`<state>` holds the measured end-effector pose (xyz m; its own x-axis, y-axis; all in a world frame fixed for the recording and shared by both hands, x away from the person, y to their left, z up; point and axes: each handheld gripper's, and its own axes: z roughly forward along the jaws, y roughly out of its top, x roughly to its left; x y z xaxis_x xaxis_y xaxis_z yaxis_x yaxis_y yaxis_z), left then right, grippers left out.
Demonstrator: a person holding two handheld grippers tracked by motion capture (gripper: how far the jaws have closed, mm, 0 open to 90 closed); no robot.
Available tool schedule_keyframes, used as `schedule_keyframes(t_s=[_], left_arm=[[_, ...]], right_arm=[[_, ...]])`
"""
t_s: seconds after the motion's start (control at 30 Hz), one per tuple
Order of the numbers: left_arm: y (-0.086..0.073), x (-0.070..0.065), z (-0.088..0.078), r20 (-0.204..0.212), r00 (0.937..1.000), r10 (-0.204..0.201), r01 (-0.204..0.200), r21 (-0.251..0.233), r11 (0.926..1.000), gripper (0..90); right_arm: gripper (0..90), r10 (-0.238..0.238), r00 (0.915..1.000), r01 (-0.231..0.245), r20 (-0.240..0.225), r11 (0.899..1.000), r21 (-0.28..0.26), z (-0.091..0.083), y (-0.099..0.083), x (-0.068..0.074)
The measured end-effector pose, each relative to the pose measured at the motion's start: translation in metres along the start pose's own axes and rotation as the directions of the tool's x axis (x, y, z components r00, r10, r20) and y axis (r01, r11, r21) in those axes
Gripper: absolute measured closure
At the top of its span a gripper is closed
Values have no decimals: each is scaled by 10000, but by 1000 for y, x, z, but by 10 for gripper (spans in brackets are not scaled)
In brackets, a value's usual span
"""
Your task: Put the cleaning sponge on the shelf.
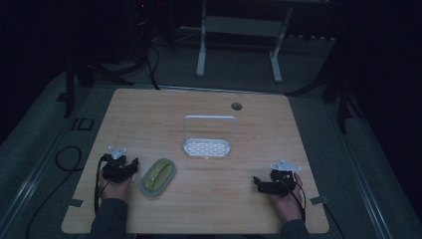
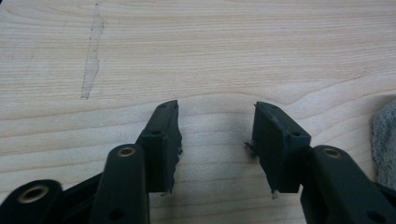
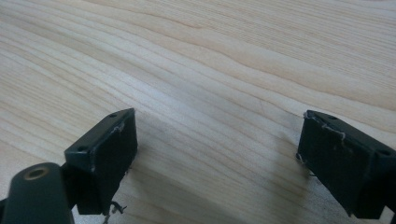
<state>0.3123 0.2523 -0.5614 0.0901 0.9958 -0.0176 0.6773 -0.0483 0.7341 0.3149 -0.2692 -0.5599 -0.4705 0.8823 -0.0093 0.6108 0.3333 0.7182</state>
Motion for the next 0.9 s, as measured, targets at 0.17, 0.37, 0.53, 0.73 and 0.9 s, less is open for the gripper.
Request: schedule_keyframes(t_s=[0.17,0.37,0.53,0.73,0.9], left_arm=[[0,1,-2,129,9997,-219,218,111,9997,569],[2,-2,-12,737,9969,-257,257,14,9997,572],[5,-5,-15,962,9952,-185,194,-93,9998,572],[7,-10,-25,1401,9901,-74,110,-248,9996,628],[10,-12,-31,1536,9881,68,-14,-352,9994,637]], right_arm=[[117,31,10000,-31,31,10000,-5,0,0,0],[117,29,10000,-29,32,10000,-4,0,0,0],[117,38,10000,-38,45,10000,-7,0,0,0],[118,50,10000,-49,63,10000,-9,0,0,0],[117,51,10000,-51,60,10000,-9,0,0,0]])
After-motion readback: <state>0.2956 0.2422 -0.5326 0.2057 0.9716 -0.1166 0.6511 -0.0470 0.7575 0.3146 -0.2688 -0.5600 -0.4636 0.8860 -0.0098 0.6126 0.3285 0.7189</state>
